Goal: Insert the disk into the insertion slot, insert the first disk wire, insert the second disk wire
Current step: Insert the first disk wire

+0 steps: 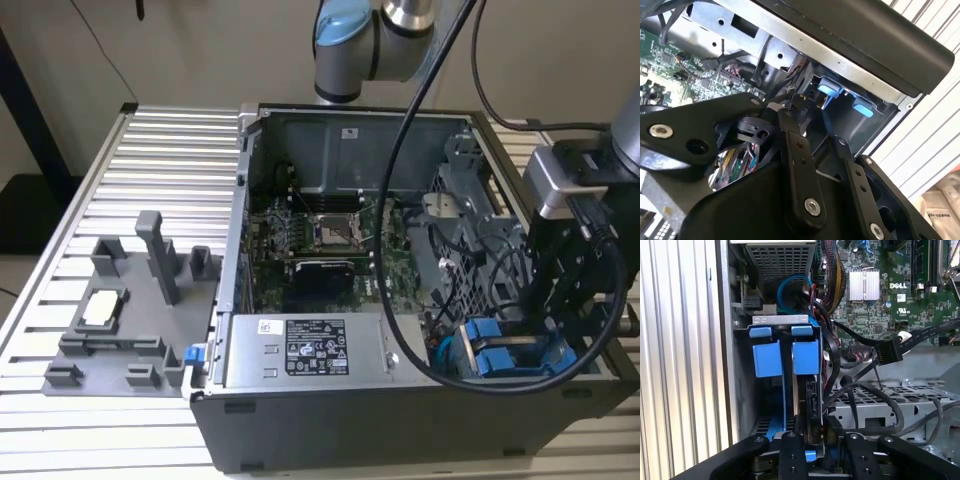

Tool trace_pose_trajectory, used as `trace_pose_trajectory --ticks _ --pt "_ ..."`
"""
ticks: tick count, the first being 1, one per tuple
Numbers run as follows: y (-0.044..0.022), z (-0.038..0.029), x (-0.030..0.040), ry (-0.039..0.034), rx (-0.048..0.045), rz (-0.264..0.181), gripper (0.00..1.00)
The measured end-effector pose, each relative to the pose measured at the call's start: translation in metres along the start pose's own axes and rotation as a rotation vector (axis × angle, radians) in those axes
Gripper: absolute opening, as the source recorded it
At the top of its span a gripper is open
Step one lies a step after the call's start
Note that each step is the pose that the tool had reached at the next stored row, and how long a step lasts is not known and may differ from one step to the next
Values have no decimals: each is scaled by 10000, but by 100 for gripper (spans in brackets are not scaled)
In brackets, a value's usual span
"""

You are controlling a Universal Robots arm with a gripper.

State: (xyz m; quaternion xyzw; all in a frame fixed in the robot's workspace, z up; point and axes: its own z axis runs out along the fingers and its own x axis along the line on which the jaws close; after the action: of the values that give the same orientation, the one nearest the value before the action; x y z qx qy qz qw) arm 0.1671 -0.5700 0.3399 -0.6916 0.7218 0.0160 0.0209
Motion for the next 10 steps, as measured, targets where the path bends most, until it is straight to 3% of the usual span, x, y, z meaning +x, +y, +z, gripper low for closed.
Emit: trace_pose_trajectory --ticks 5,10 --pt "-1 -130 -7 5 -109 5 33" --pt "-2 -272 -14 9 -158 8 33"
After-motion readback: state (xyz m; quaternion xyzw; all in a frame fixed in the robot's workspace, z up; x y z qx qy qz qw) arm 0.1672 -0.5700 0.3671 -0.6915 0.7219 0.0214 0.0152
